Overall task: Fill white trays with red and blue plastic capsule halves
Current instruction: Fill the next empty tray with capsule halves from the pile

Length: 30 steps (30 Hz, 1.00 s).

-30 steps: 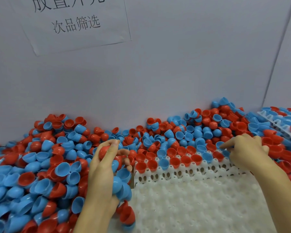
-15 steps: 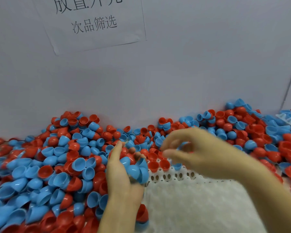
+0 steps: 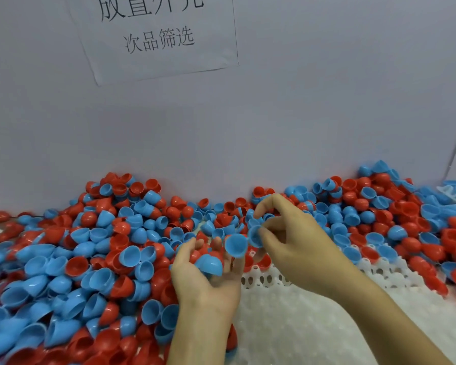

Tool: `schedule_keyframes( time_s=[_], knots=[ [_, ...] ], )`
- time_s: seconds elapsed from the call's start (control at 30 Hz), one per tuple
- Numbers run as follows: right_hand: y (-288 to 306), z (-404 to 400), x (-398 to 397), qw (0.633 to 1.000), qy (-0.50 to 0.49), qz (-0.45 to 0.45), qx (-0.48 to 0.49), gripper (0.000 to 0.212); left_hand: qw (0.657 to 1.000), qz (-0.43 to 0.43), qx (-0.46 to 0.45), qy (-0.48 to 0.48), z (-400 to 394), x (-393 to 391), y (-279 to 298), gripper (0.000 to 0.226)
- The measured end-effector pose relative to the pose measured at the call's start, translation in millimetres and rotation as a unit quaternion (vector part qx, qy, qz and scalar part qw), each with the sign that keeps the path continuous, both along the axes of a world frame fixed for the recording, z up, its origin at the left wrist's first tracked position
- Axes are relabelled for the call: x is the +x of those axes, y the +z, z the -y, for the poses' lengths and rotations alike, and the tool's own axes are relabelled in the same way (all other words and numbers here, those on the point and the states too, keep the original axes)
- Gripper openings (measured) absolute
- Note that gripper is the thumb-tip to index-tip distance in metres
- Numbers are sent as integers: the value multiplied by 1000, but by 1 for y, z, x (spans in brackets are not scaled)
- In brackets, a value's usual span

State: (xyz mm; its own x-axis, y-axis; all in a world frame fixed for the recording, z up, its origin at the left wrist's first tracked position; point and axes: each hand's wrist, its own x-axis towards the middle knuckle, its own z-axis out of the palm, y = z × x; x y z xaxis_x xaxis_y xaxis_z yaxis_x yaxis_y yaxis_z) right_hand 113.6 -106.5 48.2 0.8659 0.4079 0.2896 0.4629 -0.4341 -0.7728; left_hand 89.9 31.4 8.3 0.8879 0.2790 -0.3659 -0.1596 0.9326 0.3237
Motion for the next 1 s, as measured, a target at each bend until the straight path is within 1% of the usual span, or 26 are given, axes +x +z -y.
schedule_keyframes(
  time_s=[0.03,0.13,0.23,0.3,0.37,0.4,0.47,0.57,0.67,0.77,0.83,0.87,0.93,1.0],
  knots=[
    [1,4,2,1000,-7,3,-8,29,999,-20,24,-25,1,-2,4,6],
    [-3,5,5,999,-17,10,-24,29,990,-76,86,-84,7,-3,7,11],
    [-8,-3,4,996,-61,59,-35,27,974,-99,146,-145,16,-5,12,9],
    [-12,-9,3,992,-90,88,-30,30,966,-115,175,-155,20,-4,11,15],
    [-14,-13,3,989,-102,105,-36,26,960,-117,204,-152,23,-3,9,13],
    [-14,-13,3,988,-97,110,-39,21,959,-111,215,-150,23,-2,8,10],
    [-14,-12,3,992,-66,100,-51,16,957,-97,230,-145,23,-1,8,10],
    [-13,-9,1,993,-8,86,-84,16,959,-81,239,-128,17,1,7,6],
    [-7,-5,0,992,15,57,-112,25,953,-65,273,-115,14,1,8,7],
    [5,2,-2,992,23,17,-125,14,947,-59,294,-116,16,-1,11,14],
    [10,4,-1,988,13,6,-151,22,945,-58,299,-117,20,-3,12,16],
    [11,3,-2,988,4,2,-156,22,945,-59,299,-115,22,-5,13,16],
    [12,-1,-8,988,-6,-6,-156,6,947,-71,298,-102,25,-9,15,15],
    [8,-4,-12,985,-12,-9,-172,6,946,-96,299,-81,24,-15,14,12]
  ],
)
